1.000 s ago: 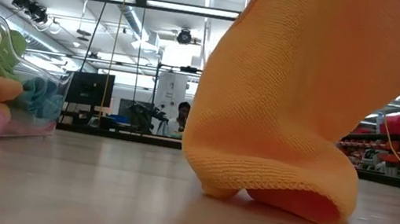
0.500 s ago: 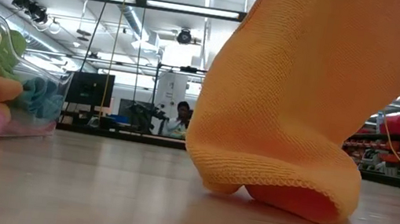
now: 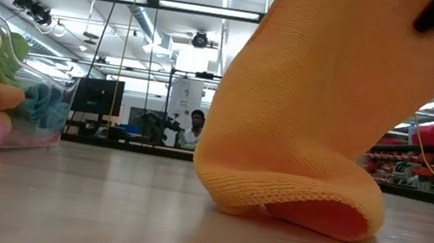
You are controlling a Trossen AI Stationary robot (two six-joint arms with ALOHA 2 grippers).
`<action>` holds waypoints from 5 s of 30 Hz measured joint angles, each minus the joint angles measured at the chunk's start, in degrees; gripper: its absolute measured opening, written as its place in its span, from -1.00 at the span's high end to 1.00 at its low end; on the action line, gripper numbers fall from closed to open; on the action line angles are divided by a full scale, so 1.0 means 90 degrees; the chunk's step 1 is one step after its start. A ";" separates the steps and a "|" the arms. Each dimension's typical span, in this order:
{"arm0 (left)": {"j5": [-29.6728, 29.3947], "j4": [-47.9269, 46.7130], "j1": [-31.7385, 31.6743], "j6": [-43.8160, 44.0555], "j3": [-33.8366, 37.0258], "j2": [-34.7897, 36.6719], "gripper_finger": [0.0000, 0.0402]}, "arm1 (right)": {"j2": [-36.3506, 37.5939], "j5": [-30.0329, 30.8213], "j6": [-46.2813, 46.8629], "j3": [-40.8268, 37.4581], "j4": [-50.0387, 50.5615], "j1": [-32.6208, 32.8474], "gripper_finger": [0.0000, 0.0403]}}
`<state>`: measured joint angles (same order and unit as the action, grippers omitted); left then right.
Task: Fold microfiber towels
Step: Fold the yellow microfiber cloth
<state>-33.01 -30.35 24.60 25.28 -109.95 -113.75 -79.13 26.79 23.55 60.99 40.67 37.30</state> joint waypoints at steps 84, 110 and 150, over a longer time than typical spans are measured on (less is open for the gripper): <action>-0.0062 -0.1699 -0.0891 -0.2265 0.0122 0.0244 0.95 | 0.0005 0.1114 -0.2273 0.1115 0.2701 -0.1476 0.95; 0.0365 -0.1133 0.0038 0.0769 0.0623 -0.0999 0.94 | -0.0034 -0.0004 -0.2619 -0.0810 0.0262 -0.0587 0.95; 0.0384 -0.2687 -0.0672 0.2572 0.1430 -0.1321 0.24 | -0.0029 -0.1839 -0.5448 -0.2649 -0.3247 -0.4076 0.36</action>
<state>-29.56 -54.53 18.55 48.42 -97.08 -125.64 -79.40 10.24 -25.48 37.15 11.46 0.61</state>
